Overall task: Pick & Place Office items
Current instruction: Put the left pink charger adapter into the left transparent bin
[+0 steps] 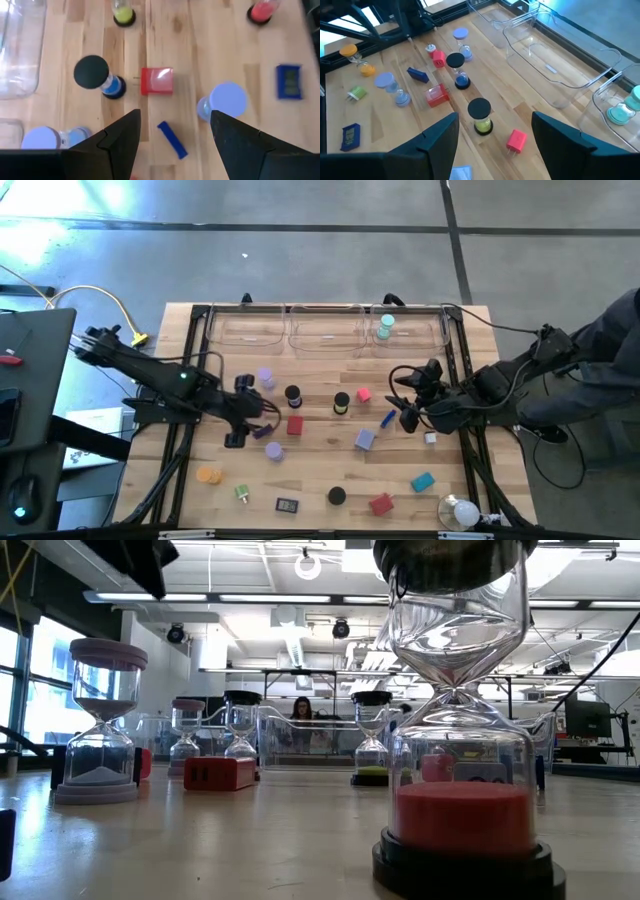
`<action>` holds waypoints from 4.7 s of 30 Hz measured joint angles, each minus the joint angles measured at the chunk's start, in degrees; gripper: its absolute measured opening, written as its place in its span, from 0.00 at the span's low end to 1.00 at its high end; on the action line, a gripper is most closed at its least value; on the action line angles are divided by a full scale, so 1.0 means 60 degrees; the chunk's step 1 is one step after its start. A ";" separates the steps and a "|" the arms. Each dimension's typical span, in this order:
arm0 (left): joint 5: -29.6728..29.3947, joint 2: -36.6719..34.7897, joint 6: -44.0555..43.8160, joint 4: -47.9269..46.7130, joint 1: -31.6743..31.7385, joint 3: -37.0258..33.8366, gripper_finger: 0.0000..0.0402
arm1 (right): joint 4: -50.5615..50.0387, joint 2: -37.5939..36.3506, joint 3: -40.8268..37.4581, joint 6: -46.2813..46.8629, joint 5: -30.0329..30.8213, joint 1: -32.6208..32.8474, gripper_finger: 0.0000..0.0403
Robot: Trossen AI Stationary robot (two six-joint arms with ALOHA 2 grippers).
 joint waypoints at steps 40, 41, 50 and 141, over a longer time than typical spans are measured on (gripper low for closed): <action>0.2288 0.2229 0.0854 -0.0683 0.1205 -0.0005 0.58 | -0.0015 -0.0004 0.0000 -0.0050 0.0767 -0.0011 0.59; 0.2286 0.2229 0.0855 -0.0683 0.1236 -0.0005 0.59 | -0.0015 -0.0004 0.0000 -0.0053 0.0810 -0.0020 0.59; 0.2475 0.2229 0.1043 -0.0754 0.1468 -0.0005 0.75 | -0.0015 -0.0004 0.0000 -0.0053 0.0962 -0.0029 0.59; 0.1361 0.2237 0.4515 0.1769 0.3373 -0.3048 0.81 | -0.0006 -0.0007 -0.0004 -0.1259 0.0735 -0.1027 0.59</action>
